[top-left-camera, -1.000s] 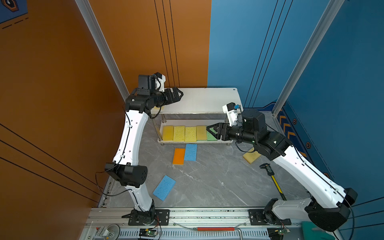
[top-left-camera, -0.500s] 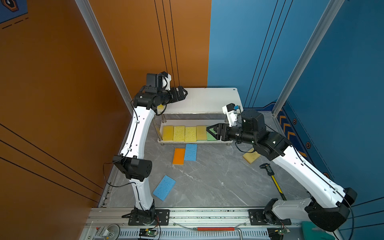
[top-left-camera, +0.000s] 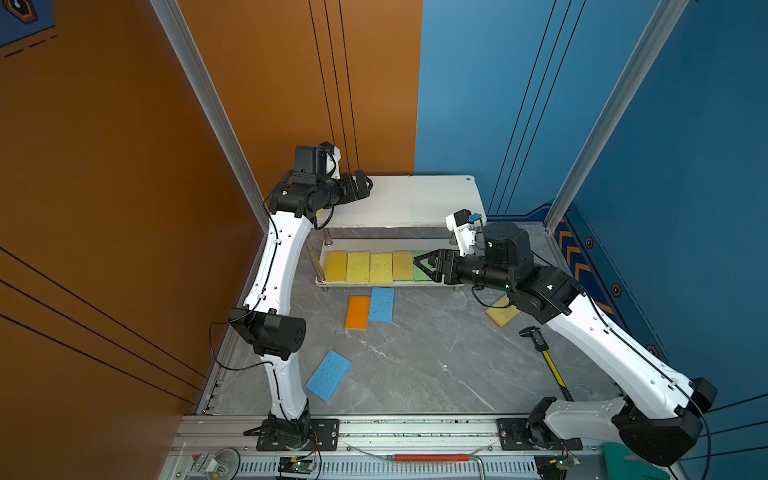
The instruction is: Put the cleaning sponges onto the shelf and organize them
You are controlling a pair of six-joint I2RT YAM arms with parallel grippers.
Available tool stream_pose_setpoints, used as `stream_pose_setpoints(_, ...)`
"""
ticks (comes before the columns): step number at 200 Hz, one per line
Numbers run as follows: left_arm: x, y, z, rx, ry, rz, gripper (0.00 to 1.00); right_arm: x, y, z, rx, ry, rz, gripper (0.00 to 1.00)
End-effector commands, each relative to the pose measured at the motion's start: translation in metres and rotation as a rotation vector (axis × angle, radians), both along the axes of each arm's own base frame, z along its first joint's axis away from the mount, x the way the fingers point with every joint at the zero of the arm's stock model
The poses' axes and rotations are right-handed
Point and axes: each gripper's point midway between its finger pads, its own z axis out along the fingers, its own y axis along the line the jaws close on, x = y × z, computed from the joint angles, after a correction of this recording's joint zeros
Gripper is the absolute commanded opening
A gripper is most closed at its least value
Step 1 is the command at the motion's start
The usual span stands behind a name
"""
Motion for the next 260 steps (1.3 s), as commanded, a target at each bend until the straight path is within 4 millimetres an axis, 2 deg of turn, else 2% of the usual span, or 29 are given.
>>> stream_pose_setpoints(1,-0.008,-0.026,0.016,-0.056,-0.032,-0.082,0.98,-0.002,-0.003,0.006,0.02,-0.012,-0.004,0.59)
stream_pose_setpoints(14,-0.014,-0.034,0.029,-0.08,-0.064,-0.108,0.98,-0.001,-0.003,0.004,0.017,-0.01,-0.005,0.59)
stream_pose_setpoints(29,-0.022,-0.03,0.049,-0.078,-0.122,-0.101,0.98,-0.001,-0.003,0.002,0.013,-0.005,-0.006,0.59)
stream_pose_setpoints(46,-0.031,-0.013,0.069,-0.063,-0.186,-0.065,0.98,-0.001,-0.002,0.0,0.012,-0.003,-0.005,0.59)
stream_pose_setpoints(65,-0.041,0.017,0.084,-0.05,-0.242,-0.003,0.98,0.0,-0.001,-0.001,0.012,-0.001,-0.001,0.59)
stream_pose_setpoints(83,-0.044,0.05,0.083,-0.068,-0.253,0.058,0.98,0.002,0.002,-0.001,0.015,0.001,0.004,0.59)
stream_pose_setpoints(120,-0.044,0.11,0.064,-0.113,-0.24,0.169,0.98,-0.001,0.008,-0.001,0.012,0.002,0.02,0.59)
stream_pose_setpoints(158,-0.045,0.148,0.05,-0.14,-0.242,0.249,0.98,-0.003,0.011,-0.003,0.008,0.004,0.026,0.6)
stream_pose_setpoints(181,-0.042,0.156,0.035,-0.156,-0.213,0.258,0.98,-0.003,0.013,-0.004,0.006,0.007,0.03,0.6)
stream_pose_setpoints(217,-0.04,0.154,0.02,-0.184,-0.192,0.249,0.98,-0.003,0.007,-0.005,-0.004,0.001,0.008,0.6)
stream_pose_setpoints(254,-0.04,0.141,0.02,-0.219,-0.188,0.212,0.98,-0.003,-0.012,-0.009,-0.02,0.003,-0.035,0.6)
stream_pose_setpoints(260,-0.04,0.138,0.019,-0.221,-0.185,0.204,0.98,0.006,-0.025,-0.011,-0.025,0.006,-0.079,0.6)
